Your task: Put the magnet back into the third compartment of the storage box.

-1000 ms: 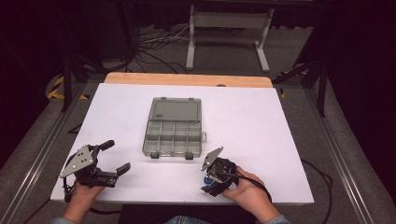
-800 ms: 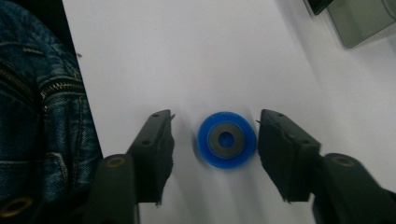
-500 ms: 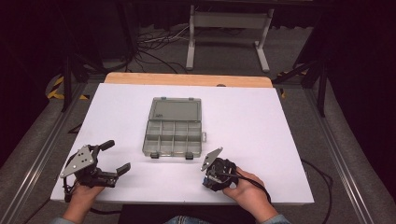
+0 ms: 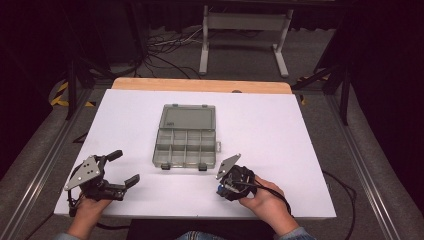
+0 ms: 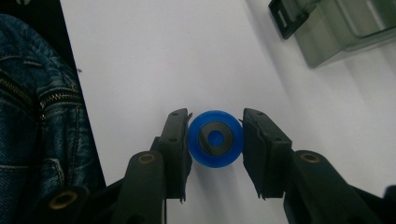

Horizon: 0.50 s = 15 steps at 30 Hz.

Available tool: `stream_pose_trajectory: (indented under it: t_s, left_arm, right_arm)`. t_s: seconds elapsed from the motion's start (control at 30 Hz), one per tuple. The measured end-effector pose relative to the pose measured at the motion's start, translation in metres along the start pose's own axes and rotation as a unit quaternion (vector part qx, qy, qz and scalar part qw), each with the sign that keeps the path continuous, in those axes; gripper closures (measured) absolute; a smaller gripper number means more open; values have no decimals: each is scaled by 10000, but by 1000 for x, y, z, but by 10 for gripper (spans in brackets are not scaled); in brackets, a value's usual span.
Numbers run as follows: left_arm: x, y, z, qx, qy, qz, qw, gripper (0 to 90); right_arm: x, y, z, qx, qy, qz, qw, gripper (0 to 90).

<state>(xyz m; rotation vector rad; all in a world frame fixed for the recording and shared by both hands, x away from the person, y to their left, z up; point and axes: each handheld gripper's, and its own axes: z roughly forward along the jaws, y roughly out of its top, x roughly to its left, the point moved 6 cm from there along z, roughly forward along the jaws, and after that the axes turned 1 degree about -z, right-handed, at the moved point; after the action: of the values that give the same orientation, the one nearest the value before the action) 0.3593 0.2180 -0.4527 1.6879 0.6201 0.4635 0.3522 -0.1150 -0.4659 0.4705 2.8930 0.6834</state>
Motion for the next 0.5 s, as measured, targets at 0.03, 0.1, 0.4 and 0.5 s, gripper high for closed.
stream_pose_trajectory:
  t_s: [0.03, 0.1, 0.4, 0.5]
  left_arm:
    - [0, 0, 0, -9, 7, 7, 10000, 3]
    - [0, 0, 0, 3, 1, -22, 10000, 3]
    - [1, 0, 0, -11, 22, 7, 10000, 3]
    - [1, 0, 0, -7, 18, -10, 10000, 3]
  right_arm:
    - [0, 0, 0, 0, 0, 0, 10000, 622]
    - [0, 4, -5, -63, -13, -47, 10000, 622]
    - [-6, 12, -19, -247, -55, -40, 9997, 622]
    - [-9, 14, -26, -341, -80, -14, 9994, 622]
